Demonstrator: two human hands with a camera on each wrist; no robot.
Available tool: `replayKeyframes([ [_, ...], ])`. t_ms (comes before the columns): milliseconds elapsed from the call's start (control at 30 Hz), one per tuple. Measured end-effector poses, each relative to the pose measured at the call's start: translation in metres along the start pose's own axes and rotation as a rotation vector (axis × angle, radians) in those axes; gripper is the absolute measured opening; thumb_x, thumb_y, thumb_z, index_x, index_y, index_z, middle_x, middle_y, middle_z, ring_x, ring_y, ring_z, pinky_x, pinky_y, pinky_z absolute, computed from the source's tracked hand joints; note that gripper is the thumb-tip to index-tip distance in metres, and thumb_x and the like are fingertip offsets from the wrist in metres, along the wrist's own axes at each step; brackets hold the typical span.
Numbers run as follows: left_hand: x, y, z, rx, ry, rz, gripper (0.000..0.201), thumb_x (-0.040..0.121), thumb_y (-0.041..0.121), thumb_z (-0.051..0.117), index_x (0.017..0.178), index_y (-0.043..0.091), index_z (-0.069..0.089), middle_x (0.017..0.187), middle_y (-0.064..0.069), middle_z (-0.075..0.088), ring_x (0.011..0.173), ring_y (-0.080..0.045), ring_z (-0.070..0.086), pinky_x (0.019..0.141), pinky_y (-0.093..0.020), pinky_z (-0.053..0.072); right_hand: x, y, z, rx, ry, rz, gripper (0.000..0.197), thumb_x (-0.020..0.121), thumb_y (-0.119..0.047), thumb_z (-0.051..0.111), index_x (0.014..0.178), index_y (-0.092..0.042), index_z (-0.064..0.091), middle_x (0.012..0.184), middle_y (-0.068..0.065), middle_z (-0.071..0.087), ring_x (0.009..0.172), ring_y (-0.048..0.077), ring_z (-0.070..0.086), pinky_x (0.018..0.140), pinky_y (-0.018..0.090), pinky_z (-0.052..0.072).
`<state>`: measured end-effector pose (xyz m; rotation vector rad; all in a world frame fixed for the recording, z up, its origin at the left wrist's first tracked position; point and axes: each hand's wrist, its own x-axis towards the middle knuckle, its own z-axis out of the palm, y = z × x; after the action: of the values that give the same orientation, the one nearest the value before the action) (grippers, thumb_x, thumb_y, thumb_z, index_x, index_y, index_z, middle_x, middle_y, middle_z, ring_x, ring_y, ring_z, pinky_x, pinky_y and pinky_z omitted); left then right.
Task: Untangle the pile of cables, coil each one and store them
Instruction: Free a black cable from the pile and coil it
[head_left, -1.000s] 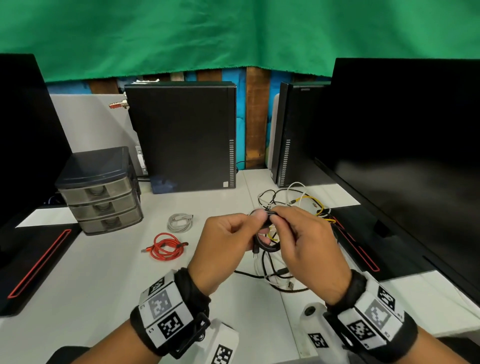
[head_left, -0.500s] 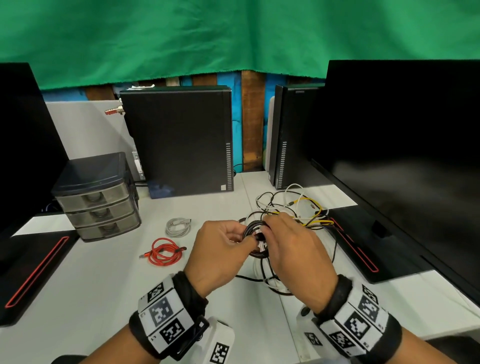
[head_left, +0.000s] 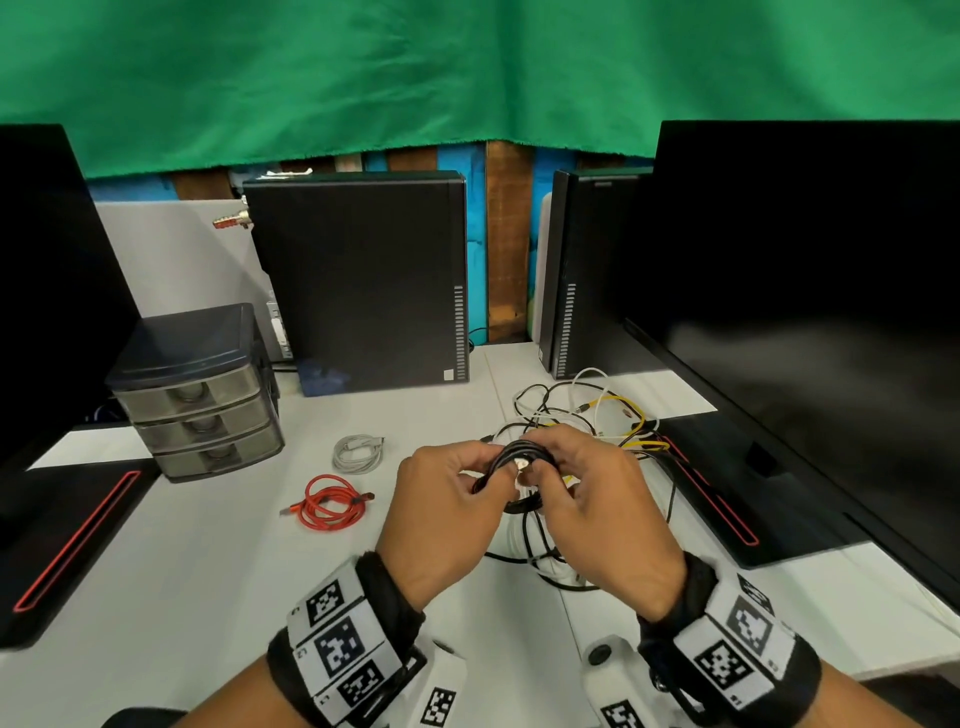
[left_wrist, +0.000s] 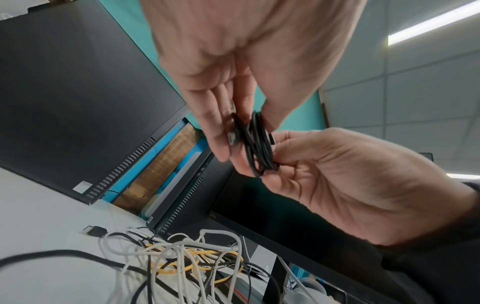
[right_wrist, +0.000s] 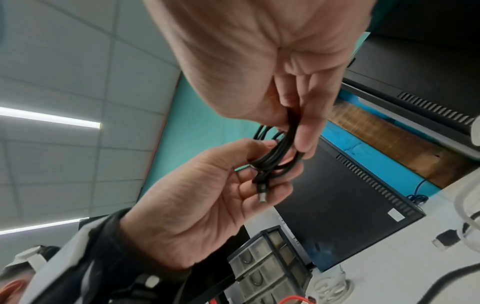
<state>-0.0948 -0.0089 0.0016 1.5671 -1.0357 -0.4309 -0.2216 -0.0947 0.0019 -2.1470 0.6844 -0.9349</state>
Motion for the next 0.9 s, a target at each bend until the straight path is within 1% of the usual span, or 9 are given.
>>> replayKeyframes([
  [100,0.004,0.002,-0.005,0.050,-0.047,0.015,0.010,0.091,0.016,0.071,0.086,0.023,0.077,0.073,0.008,0.074,0.068,-0.015,0.070,0.059,-0.027,0.054,0.002,-0.001,-0.003,0.037,-0.052,0.028,0.028,0.096,-0.004,0.054,0.111,-0.026,0.063,0.089,-0.008,0.074,0.088,0.010,0.070,0.078,0.041,0.060],
  [200,0.007,0.005,-0.011,0.086,-0.112,0.001,0.008,0.091,0.019,0.070,0.086,0.023,0.075,0.073,0.003,0.073,0.073,-0.025,0.068,0.068,-0.039,0.058,0.003,-0.007,-0.006,0.078,-0.109,0.057,0.028,0.097,-0.002,0.051,0.108,-0.027,0.058,0.084,-0.006,0.071,0.083,0.009,0.070,0.074,0.041,0.061],
  [367,0.006,0.001,-0.015,0.320,-0.094,0.089,0.013,0.092,0.026,0.067,0.079,0.024,0.067,0.055,0.019,0.058,0.049,-0.006,0.050,0.049,-0.016,0.039,0.004,-0.005,-0.008,-0.101,-0.175,-0.027,0.024,0.095,-0.013,0.062,0.113,-0.028,0.059,0.078,-0.004,0.066,0.078,0.011,0.063,0.071,0.030,0.052],
  [567,0.003,-0.003,-0.012,0.370,-0.198,0.076,0.021,0.092,0.030,0.068,0.073,0.026,0.063,0.049,0.017,0.054,0.045,-0.005,0.045,0.048,-0.019,0.035,0.000,-0.003,-0.005,-0.217,-0.142,-0.084,0.023,0.089,-0.012,0.063,0.109,-0.025,0.062,0.076,-0.006,0.067,0.078,0.012,0.060,0.075,0.033,0.050],
  [633,0.007,-0.001,-0.016,0.175,-0.245,-0.020,0.015,0.090,0.025,0.072,0.076,0.022,0.069,0.062,0.007,0.066,0.056,-0.011,0.057,0.057,-0.032,0.048,0.002,-0.004,-0.005,-0.122,-0.125,-0.047,0.021,0.090,-0.008,0.063,0.105,-0.022,0.061,0.077,-0.006,0.067,0.078,0.013,0.061,0.074,0.035,0.053],
  [700,0.009,0.005,-0.020,-0.146,-0.273,-0.183,0.004,0.087,0.016,0.075,0.084,0.014,0.073,0.075,-0.006,0.073,0.069,-0.018,0.065,0.068,-0.033,0.054,0.008,-0.008,-0.010,0.094,-0.144,0.067,0.022,0.091,-0.002,0.064,0.104,-0.020,0.061,0.077,0.000,0.069,0.075,0.018,0.066,0.067,0.040,0.060],
  [767,0.009,0.009,-0.020,-0.397,-0.277,-0.302,0.020,0.080,0.019,0.074,0.098,0.010,0.072,0.082,-0.011,0.073,0.077,-0.018,0.068,0.079,-0.035,0.056,0.010,-0.011,-0.014,0.283,-0.171,0.150,0.028,0.091,0.001,0.064,0.109,-0.020,0.061,0.081,0.006,0.068,0.074,0.022,0.068,0.058,0.044,0.062],
  [800,0.009,0.009,-0.019,-0.471,-0.266,-0.332,0.031,0.076,0.021,0.074,0.105,0.010,0.070,0.084,-0.012,0.072,0.077,-0.018,0.069,0.084,-0.038,0.056,0.009,-0.009,-0.015,0.282,-0.163,0.103,0.033,0.092,0.000,0.064,0.114,-0.025,0.062,0.087,0.005,0.068,0.075,0.020,0.068,0.057,0.041,0.061],
  [900,0.009,0.011,-0.019,-0.443,-0.267,-0.322,0.044,0.072,0.026,0.075,0.111,0.009,0.065,0.084,-0.012,0.073,0.079,-0.015,0.070,0.087,-0.042,0.054,0.002,0.000,-0.014,-0.113,-0.071,-0.320,0.040,0.091,-0.012,0.059,0.124,-0.035,0.063,0.107,-0.010,0.063,0.087,0.012,0.065,0.063,0.021,0.054],
])
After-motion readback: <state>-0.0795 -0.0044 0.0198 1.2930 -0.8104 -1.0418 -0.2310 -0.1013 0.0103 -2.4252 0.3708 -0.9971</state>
